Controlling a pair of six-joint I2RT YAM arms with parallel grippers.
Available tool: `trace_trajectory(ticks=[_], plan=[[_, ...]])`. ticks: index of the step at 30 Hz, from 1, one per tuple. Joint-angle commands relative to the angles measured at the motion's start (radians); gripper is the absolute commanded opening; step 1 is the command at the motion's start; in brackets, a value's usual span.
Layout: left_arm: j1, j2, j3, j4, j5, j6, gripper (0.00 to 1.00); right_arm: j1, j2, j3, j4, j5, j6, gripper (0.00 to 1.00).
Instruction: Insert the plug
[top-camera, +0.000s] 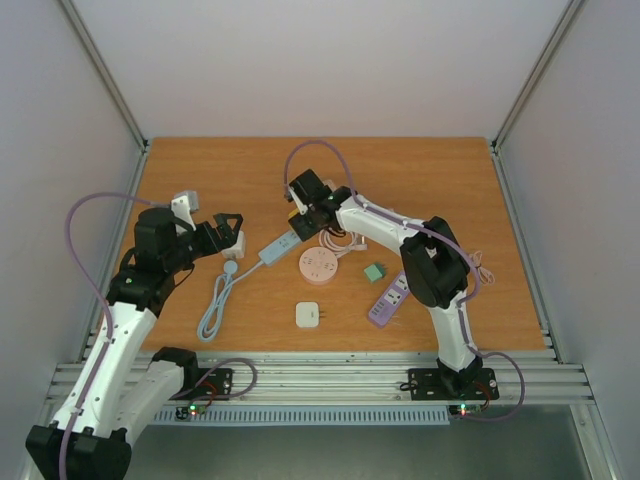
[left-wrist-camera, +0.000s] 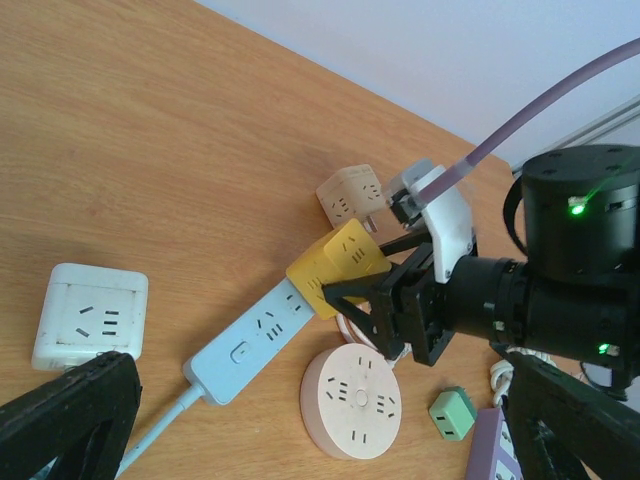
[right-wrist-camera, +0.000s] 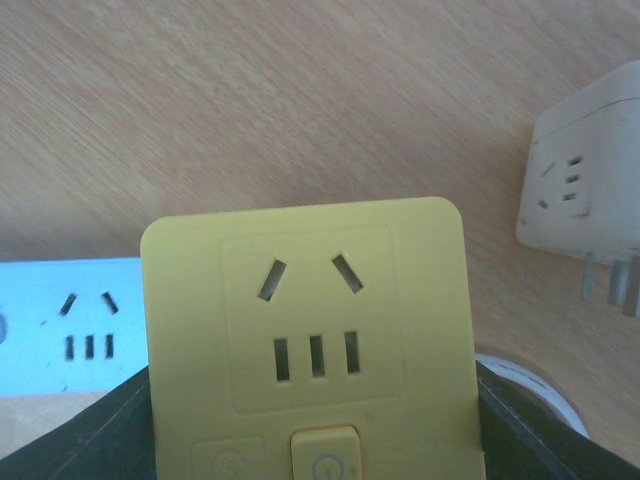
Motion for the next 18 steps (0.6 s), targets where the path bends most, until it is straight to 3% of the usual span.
trace_trajectory(ticks=[1, 7, 18], plan=[[-0.001, 0.008, 0.015, 0.049, -0.002, 0.010, 0.99, 0.004, 0.096, -0.116, -0.051, 0.035, -0.040, 0.60], [-0.001, 0.013, 0.018, 0.047, -0.001, 0.011, 0.99, 0.004, 0.138, -0.138, -0.079, 0.003, 0.060, 0.60], [-0.001, 0.022, 0.027, 0.043, 0.000, 0.009, 0.99, 0.005, 0.118, -0.098, -0.064, 0.138, 0.079, 0.63]])
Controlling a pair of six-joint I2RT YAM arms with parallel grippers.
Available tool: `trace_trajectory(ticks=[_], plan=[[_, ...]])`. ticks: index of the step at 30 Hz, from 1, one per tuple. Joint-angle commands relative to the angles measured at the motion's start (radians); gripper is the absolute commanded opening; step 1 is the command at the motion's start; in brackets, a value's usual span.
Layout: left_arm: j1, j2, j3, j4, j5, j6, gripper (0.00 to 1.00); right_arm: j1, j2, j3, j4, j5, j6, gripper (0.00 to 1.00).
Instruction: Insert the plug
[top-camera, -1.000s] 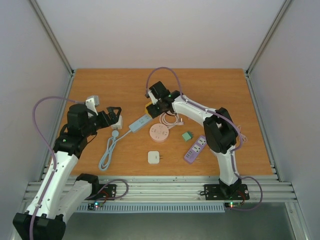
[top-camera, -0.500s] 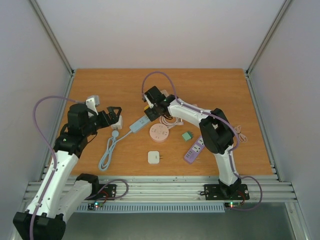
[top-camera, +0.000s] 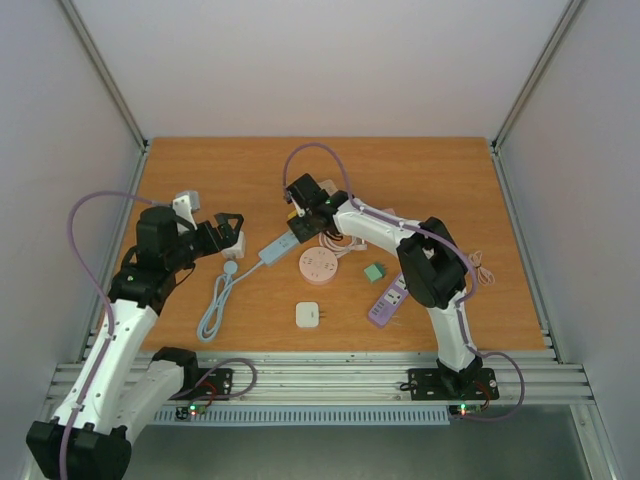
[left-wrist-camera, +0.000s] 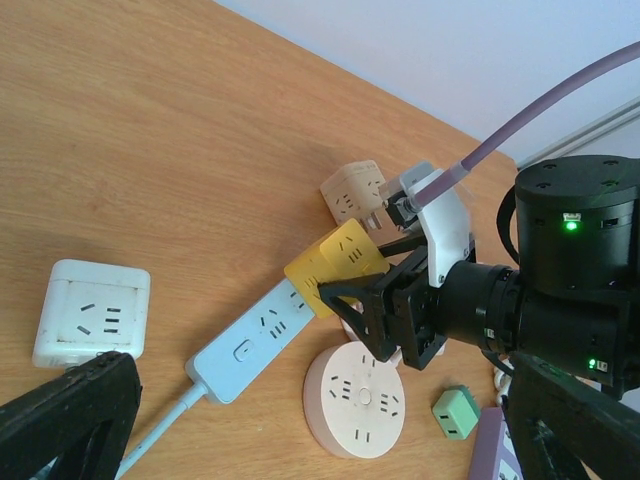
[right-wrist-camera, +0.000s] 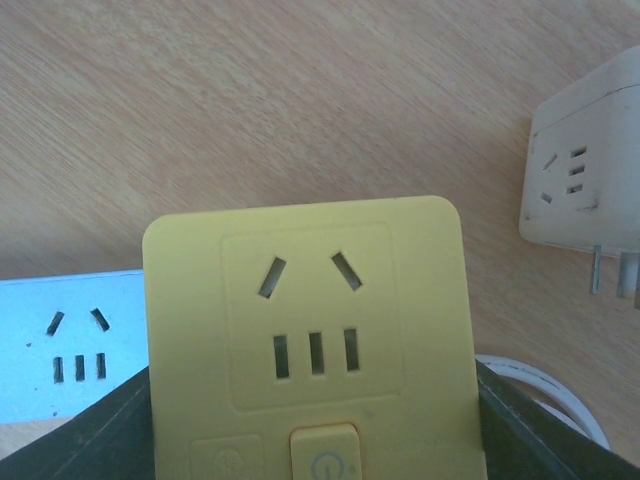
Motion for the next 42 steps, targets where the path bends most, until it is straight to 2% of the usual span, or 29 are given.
trace_trajectory(ticks=[1, 5, 9, 10, 14, 18, 21, 25, 32, 42], plan=[[-0.001, 0.007, 0.027, 0.039, -0.001, 0.009, 0.99, -0.012, 0.101, -0.045, -0.104, 0.103, 0.033, 0.64], [-0.001, 0.006, 0.030, 0.032, -0.007, 0.010, 0.99, -0.012, 0.065, -0.001, -0.095, 0.178, 0.030, 0.71], [-0.001, 0.009, 0.034, 0.020, -0.019, 0.010, 0.99, -0.012, -0.020, 0.036, -0.114, 0.081, 0.042, 0.96], [-0.001, 0.011, 0.036, 0.015, -0.024, 0.012, 0.99, -0.013, -0.055, 0.036, -0.114, 0.058, 0.058, 0.98], [-0.001, 0.016, 0.041, -0.003, -0.046, 0.014, 0.99, -0.021, -0.197, -0.001, -0.093, -0.001, 0.115, 0.98], [-0.001, 0.013, 0.044, -0.014, -0.054, 0.020, 0.99, -0.056, -0.324, -0.086, -0.071, 0.060, 0.188, 0.99], [-0.001, 0.008, 0.042, -0.015, -0.056, 0.023, 0.99, -0.116, -0.395, -0.169, -0.065, 0.164, 0.250, 0.98], [-0.001, 0.008, 0.043, -0.011, -0.037, 0.025, 0.99, -0.241, -0.431, -0.227, -0.120, 0.140, 0.331, 0.98], [-0.001, 0.005, 0.039, 0.000, -0.015, 0.021, 0.99, -0.387, -0.379, -0.273, -0.159, 0.042, 0.316, 0.99], [-0.001, 0.011, 0.038, 0.000, 0.001, 0.015, 0.99, -0.422, -0.196, -0.181, -0.203, -0.004, 0.225, 0.96]])
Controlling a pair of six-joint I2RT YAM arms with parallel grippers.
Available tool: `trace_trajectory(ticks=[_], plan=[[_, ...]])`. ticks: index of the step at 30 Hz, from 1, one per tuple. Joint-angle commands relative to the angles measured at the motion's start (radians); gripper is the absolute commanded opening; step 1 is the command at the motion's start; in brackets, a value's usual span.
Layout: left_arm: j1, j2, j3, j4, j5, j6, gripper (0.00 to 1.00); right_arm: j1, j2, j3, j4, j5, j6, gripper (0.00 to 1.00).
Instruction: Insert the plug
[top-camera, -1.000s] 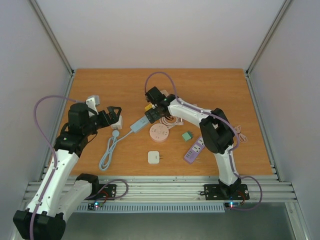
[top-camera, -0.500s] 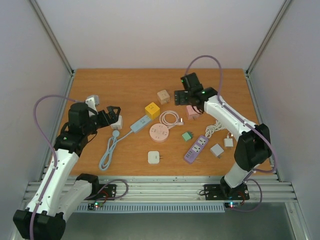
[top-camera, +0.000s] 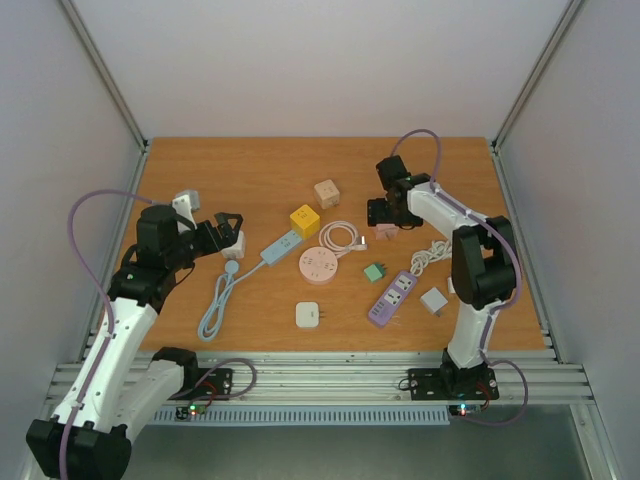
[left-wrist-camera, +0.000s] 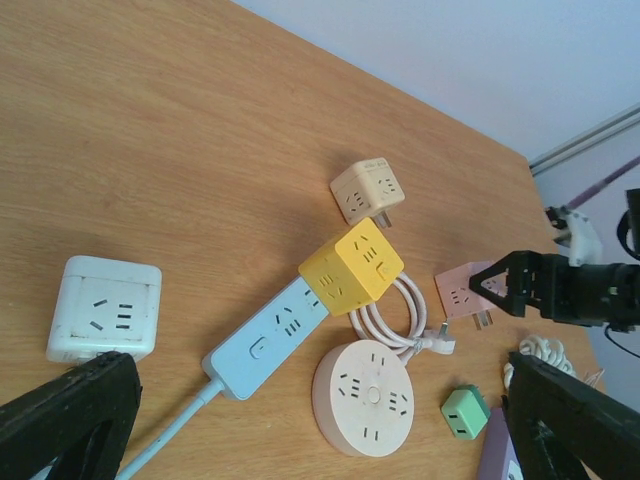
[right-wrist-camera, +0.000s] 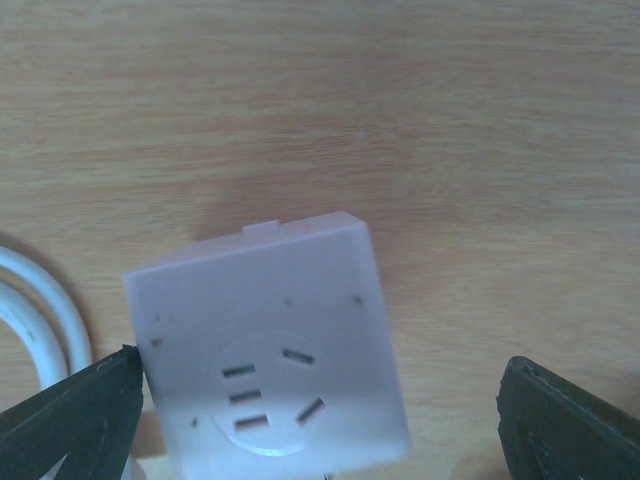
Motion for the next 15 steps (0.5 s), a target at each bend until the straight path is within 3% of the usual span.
trace_trajectory(ticks=[1, 6, 15], plan=[[-0.001, -0.001, 0.026, 0.023, 0.016, 0.006, 0.99, -0.005, 0.056, 0.060, -0.036, -0.026, -0.043, 0.95], [-0.001, 0.002, 0.030, 0.024, 0.023, 0.003, 0.99, -0.006, 0.090, 0.063, -0.029, -0.032, -0.074, 0.87], [-0.001, 0.010, 0.039, 0.032, 0.053, 0.000, 0.99, -0.006, 0.049, 0.038, 0.003, -0.093, -0.102, 0.57]])
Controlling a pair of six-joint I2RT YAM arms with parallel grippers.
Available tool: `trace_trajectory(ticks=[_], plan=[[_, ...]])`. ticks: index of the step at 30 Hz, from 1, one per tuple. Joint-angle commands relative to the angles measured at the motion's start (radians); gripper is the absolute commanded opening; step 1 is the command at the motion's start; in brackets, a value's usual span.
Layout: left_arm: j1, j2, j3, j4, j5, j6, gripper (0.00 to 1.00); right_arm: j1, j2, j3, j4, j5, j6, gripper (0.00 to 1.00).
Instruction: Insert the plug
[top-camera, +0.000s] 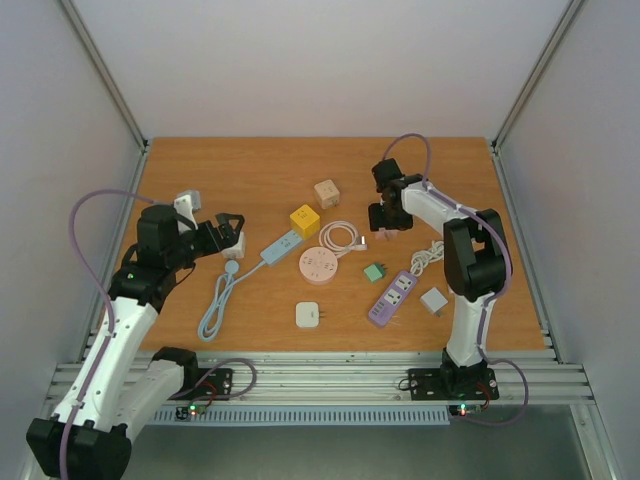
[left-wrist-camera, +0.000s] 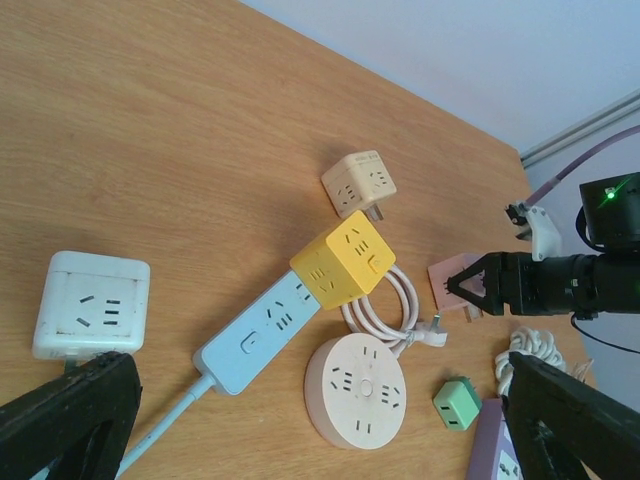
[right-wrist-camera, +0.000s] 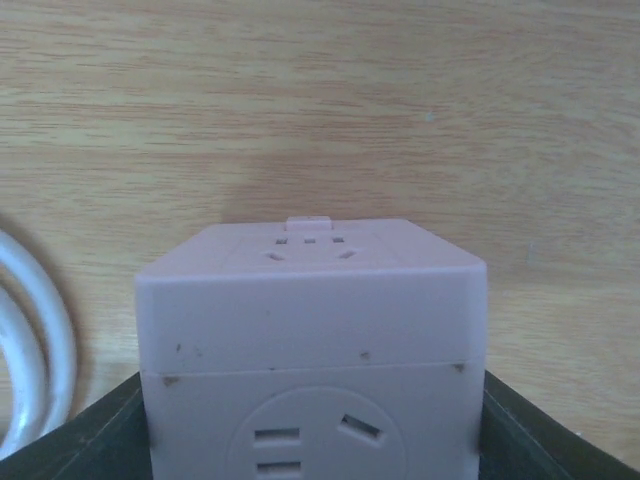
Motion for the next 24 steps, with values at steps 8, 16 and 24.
trace_trajectory(ticks=[8, 16, 24], plan=[[-0.003, 0.008, 0.045, 0.150, 0.220, -0.007, 0.99, -0.006, -0.331, -0.073, 0.103, -0.576, -0.065, 0.56], [-0.023, 0.043, 0.047, 0.325, 0.496, -0.051, 0.99, 0.037, -0.464, -0.101, 0.230, -1.170, -0.032, 0.56], [-0.085, 0.152, 0.025, 0.470, 0.725, -0.202, 0.99, 0.168, -0.495, -0.093, 0.227, -1.351, -0.102, 0.57]])
